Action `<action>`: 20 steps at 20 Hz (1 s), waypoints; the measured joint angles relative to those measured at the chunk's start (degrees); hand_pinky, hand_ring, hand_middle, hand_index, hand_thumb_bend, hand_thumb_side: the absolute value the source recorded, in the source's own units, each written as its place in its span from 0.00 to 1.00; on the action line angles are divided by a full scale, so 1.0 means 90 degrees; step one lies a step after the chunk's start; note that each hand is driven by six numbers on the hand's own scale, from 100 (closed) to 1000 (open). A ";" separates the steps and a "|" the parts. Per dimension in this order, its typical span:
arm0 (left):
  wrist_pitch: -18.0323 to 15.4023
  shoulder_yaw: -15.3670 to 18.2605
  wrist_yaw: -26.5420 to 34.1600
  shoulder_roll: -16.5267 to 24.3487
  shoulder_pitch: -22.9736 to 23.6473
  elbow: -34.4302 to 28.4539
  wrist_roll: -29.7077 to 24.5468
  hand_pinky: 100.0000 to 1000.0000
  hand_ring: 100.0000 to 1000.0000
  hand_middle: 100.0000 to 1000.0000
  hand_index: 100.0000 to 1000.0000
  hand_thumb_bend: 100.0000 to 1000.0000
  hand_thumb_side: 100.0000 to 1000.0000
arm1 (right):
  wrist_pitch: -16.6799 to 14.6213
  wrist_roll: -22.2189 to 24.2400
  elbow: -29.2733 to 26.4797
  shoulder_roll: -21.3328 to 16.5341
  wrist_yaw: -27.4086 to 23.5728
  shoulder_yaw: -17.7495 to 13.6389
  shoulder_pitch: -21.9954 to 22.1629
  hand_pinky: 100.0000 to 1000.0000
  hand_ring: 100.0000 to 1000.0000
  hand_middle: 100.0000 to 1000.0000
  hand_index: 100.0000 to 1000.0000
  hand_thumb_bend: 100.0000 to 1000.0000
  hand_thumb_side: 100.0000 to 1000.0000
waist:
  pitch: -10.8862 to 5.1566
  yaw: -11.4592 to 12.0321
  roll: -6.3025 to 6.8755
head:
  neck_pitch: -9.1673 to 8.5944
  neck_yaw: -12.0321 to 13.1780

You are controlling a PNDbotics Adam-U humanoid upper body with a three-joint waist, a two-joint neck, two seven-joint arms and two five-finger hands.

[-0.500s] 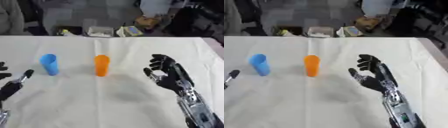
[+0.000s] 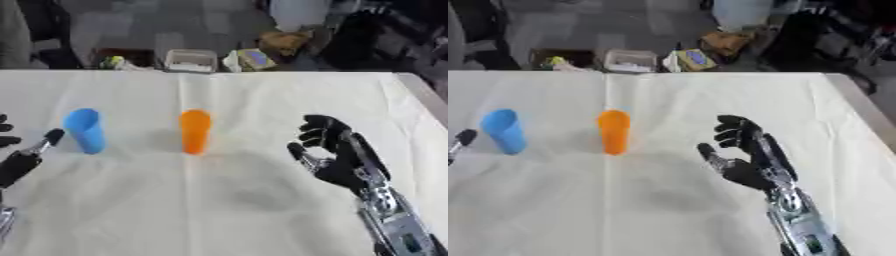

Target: Pour the contents of one cup into another cup.

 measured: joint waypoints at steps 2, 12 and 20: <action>-0.0046 0.0000 0.0020 0.0028 -0.0086 0.0046 -0.0026 0.72 0.48 0.53 0.69 0.94 0.16 | -0.0005 0.0015 -0.0003 0.0000 0.0000 0.0019 -0.0037 0.63 0.63 0.61 0.78 0.41 0.20 | 0.0118 -0.0087 -0.0007 | -0.0087 0.0061; -0.0183 -0.0046 0.0043 0.0121 -0.0465 0.0225 -0.0251 0.73 0.48 0.54 0.71 0.95 0.18 | -0.0007 0.0027 -0.0039 0.0003 0.0004 0.0054 -0.0147 0.62 0.63 0.60 0.78 0.40 0.21 | 0.0442 -0.0343 0.0003 | -0.0387 0.0366; -0.0146 -0.0237 0.0033 0.0105 -0.0697 0.0500 -0.0712 0.73 0.49 0.56 0.74 0.97 0.20 | -0.0007 0.0053 -0.0041 0.0007 0.0009 0.0061 -0.0150 0.62 0.63 0.60 0.78 0.39 0.22 | 0.0461 -0.0368 0.0038 | -0.0435 0.0634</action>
